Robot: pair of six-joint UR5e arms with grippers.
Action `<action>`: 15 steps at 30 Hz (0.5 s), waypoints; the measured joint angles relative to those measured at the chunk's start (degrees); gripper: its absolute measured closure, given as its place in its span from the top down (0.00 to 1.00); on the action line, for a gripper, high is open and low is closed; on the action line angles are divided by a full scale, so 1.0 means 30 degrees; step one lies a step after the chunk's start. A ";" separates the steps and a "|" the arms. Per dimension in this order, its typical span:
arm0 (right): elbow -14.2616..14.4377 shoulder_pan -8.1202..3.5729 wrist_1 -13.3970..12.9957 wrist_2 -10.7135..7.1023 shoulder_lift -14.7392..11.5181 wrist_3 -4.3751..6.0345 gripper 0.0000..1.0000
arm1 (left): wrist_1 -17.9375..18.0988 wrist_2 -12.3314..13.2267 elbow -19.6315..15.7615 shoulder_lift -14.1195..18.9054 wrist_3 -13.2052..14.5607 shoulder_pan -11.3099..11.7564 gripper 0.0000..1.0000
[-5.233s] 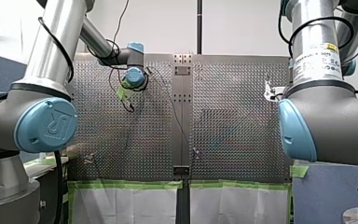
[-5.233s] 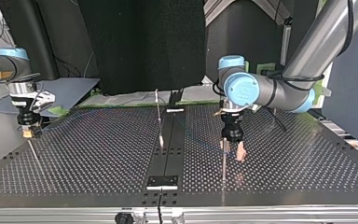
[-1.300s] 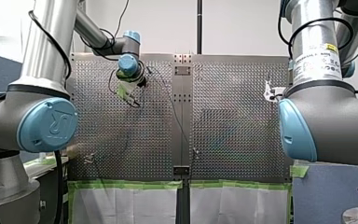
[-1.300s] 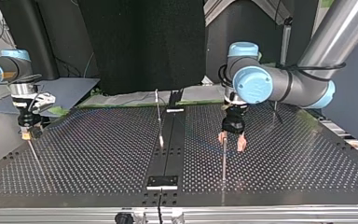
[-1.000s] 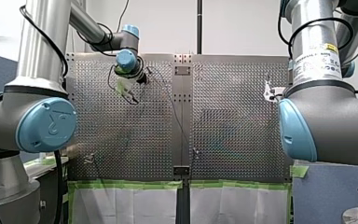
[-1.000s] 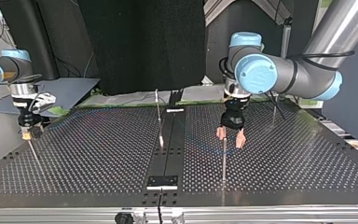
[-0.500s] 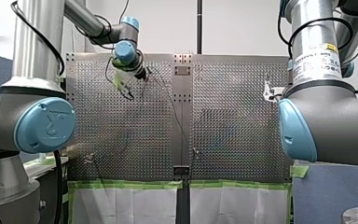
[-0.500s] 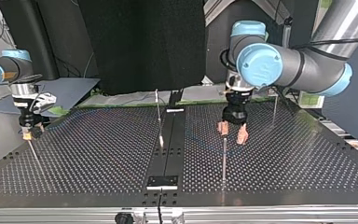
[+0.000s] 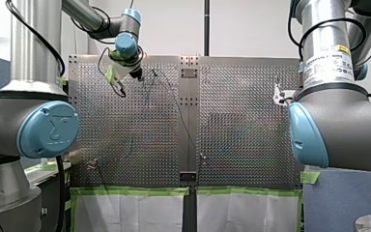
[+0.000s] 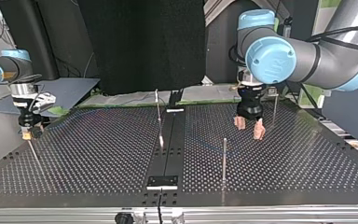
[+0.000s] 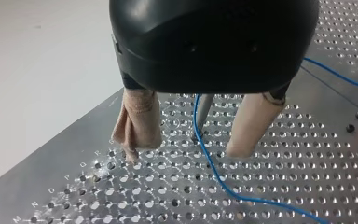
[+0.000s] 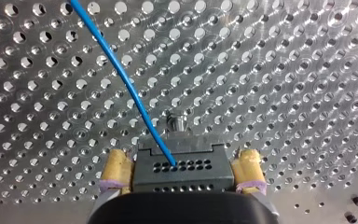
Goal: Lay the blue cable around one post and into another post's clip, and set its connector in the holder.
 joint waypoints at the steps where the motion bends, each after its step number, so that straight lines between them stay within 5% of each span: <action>1: -0.0001 -0.0013 0.0002 0.0000 0.0001 -0.0003 1.00 | -0.0154 -0.0059 0.0083 0.0012 0.0155 0.0008 1.00; 15: 0.0000 -0.0017 -0.0018 0.0001 -0.0003 -0.0046 1.00 | -0.2458 -0.2002 0.1489 0.0174 0.2470 -0.0099 1.00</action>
